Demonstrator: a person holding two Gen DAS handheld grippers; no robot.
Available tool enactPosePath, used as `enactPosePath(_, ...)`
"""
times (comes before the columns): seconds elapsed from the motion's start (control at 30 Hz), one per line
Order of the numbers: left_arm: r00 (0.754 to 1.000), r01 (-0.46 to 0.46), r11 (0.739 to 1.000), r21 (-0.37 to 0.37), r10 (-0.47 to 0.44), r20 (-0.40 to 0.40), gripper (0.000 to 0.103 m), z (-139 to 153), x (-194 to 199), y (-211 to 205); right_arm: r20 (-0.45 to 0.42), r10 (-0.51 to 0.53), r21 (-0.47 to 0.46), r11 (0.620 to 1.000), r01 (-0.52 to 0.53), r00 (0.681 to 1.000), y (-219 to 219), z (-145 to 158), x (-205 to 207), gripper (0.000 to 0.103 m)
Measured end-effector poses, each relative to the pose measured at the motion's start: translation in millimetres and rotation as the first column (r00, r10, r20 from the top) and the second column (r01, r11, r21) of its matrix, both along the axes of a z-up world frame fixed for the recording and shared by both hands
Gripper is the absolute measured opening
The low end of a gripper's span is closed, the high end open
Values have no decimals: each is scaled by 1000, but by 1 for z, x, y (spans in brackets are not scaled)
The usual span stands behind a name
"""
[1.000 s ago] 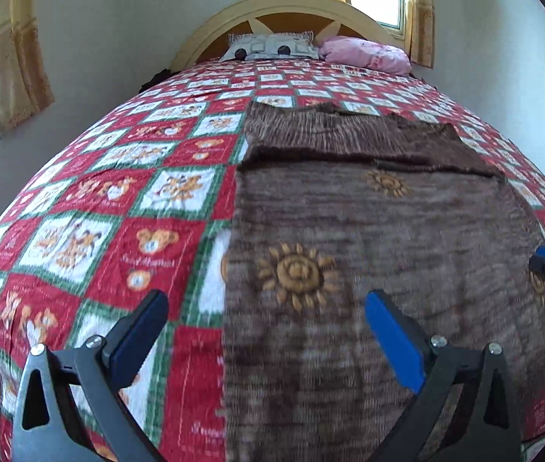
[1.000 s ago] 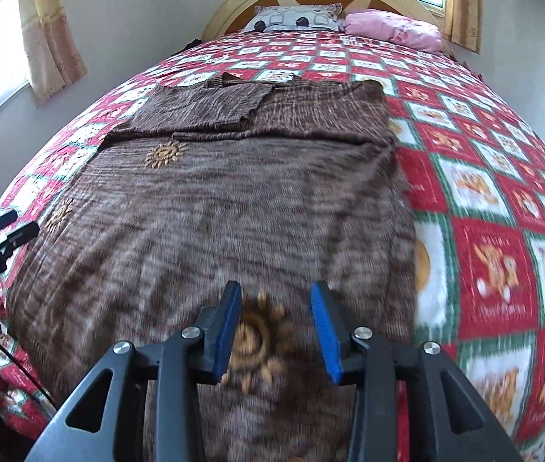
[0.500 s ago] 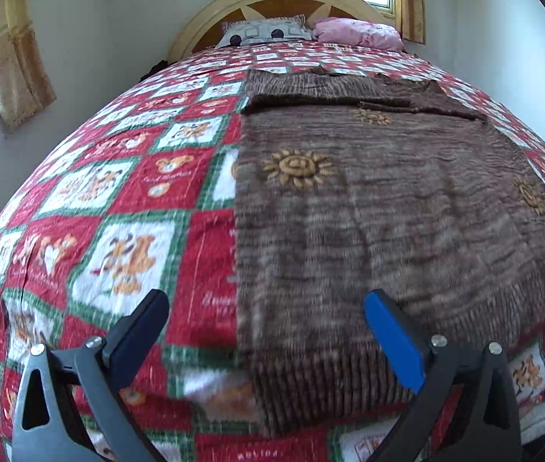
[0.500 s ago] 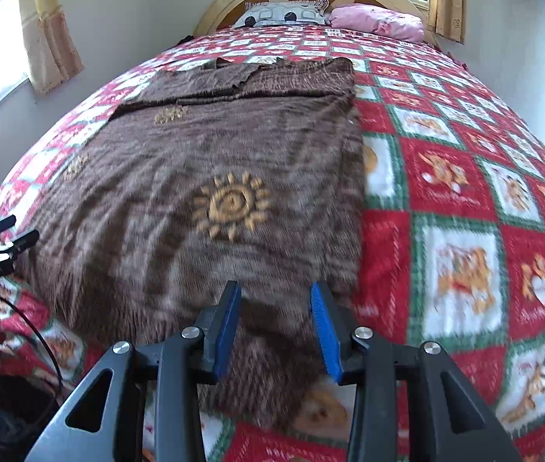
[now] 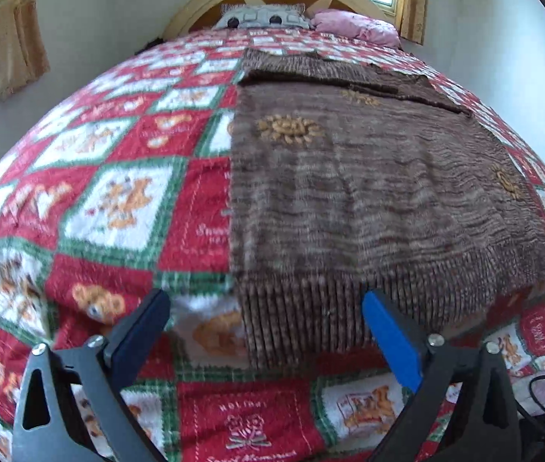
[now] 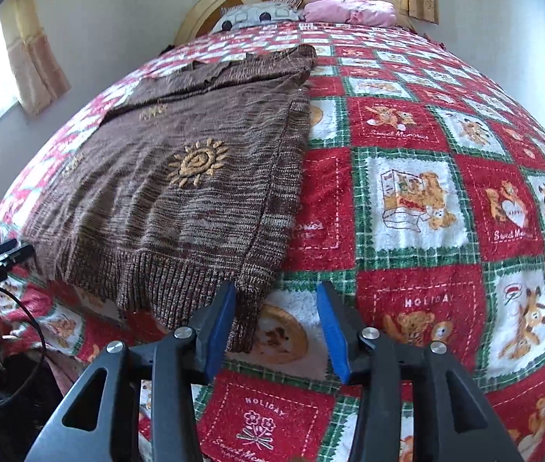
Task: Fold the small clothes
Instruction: 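Move both grippers to the folded edge of the brown sweater, then close both grippers on the folded edge of the sweater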
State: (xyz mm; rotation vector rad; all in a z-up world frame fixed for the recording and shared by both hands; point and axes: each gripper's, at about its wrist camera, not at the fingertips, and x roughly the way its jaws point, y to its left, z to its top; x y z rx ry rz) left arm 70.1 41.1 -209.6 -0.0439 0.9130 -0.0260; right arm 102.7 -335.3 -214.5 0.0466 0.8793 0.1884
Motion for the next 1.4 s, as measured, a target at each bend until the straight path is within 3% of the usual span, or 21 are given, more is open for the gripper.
enactPosePath(0.17, 1000, 8, 997, -73, -10, -18, 86, -3, -1, 3, -18, 68, 40, 997, -67, 998, 12, -4, -2, 45)
enactPosePath(0.33, 999, 37, 992, -117, -39, -16, 62, -3, -3, 3, -20, 59, 65, 996, -58, 998, 9, -5, -2, 40)
enactPosePath(0.4, 998, 54, 991, -119, -56, -12, 54, -3, -3, 0, -22, 54, 78, 996, -52, 998, 4, -6, -2, 23)
enactPosePath(0.47, 998, 67, 990, -126, -69, -9, 42, -2, -4, -1, -25, 54, 109, 993, -51, 998, 0, -5, -1, 12)
enactPosePath(0.57, 996, 88, 983, -161, -91, -13, 15, 0, -4, 0, -26, 55, 130, 990, -51, 998, -2, -5, -2, 8)
enactPosePath(0.6, 995, 96, 981, -169, -99, -9, 11, 2, -5, 0, -25, 56, 129, 990, -53, 998, -3, -5, -2, 7)
enactPosePath(0.83, 995, 95, 976, -197, -95, 12, 9, 6, -5, 6, -4, 45, 104, 994, -44, 999, -4, -1, -3, 7)
enactPosePath(0.87, 996, 92, 976, -199, -91, 12, 10, 6, -5, 7, -6, 37, 96, 995, -37, 999, -4, -1, -2, 15)
enactPosePath(0.9, 996, 88, 977, -196, -88, 10, 11, 5, -4, 7, -2, 29, 84, 996, -29, 1000, -4, 0, -3, 39)
enactPosePath(0.97, 996, 86, 976, -198, -87, 4, 13, 4, -3, 7, 13, 16, 68, 998, -17, 1000, -4, 0, -4, 67)
enactPosePath(1.0, 996, 85, 977, -193, -85, 7, 14, 4, -3, 7, 10, 19, 76, 997, -20, 1000, -5, 0, -4, 67)
enactPosePath(1.07, 996, 87, 978, -188, -88, 4, 14, 3, -2, 7, 2, 32, 83, 996, -32, 999, -3, -3, -4, 66)
enactPosePath(1.1, 996, 87, 978, -190, -88, 5, 14, 2, -2, 7, 8, 30, 67, 997, -31, 1000, -1, -3, -4, 60)
enactPosePath(1.13, 996, 88, 977, -192, -89, 2, 15, 1, -1, 8, 10, 33, 50, 998, -34, 999, 1, -3, -5, 53)
enactPosePath(1.17, 996, 85, 976, -199, -87, -3, 15, 1, 0, 9, 11, 41, 47, 998, -42, 999, 3, -3, -5, 37)
enactPosePath(1.2, 996, 83, 975, -204, -86, -6, 17, 1, 0, 10, 8, 49, 58, 997, -49, 999, 4, -3, -6, 29)
enactPosePath(1.33, 996, 80, 972, -220, -87, -22, 23, -1, 3, 13, -6, 64, 45, 997, -64, 998, 9, -9, -6, 28)
enactPosePath(1.4, 995, 81, 971, -226, -91, -35, 25, -2, 3, 13, -10, 69, 77, 995, -68, 998, 5, -8, -7, 5)
